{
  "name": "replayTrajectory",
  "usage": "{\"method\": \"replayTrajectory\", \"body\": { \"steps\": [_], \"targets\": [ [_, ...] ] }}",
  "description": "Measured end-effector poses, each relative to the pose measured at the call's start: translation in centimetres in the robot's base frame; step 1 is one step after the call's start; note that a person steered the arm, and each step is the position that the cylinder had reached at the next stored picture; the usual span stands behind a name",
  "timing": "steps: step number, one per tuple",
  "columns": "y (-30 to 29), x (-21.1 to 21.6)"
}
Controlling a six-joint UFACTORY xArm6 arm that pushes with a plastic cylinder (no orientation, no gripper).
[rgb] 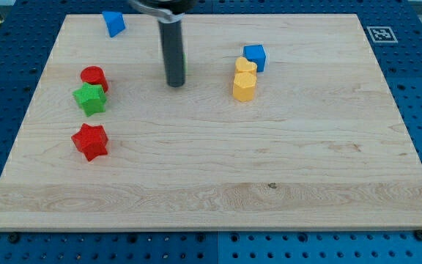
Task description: Push the green circle to the top left side of the blue cube
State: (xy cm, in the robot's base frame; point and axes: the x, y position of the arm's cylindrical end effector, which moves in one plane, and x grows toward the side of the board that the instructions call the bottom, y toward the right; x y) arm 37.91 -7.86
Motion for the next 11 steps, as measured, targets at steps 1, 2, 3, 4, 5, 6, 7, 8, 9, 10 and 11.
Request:
{"method": "replayTrajectory", "body": {
  "steps": [1, 2, 3, 4, 5, 6, 7, 8, 9, 10, 11],
  "targets": [
    [-0.5, 0.0],
    [-0.6, -1.5],
    [1.6, -3.4],
    [2.9, -4.1],
    [0.6, -4.5],
    [2.6, -5.7],
    [6.0, -6.4],
    [7.9, -7.0],
    [8.6, -8.1],
    [5.9, -7.5],
    [2.8, -7.8]
  ]
}}
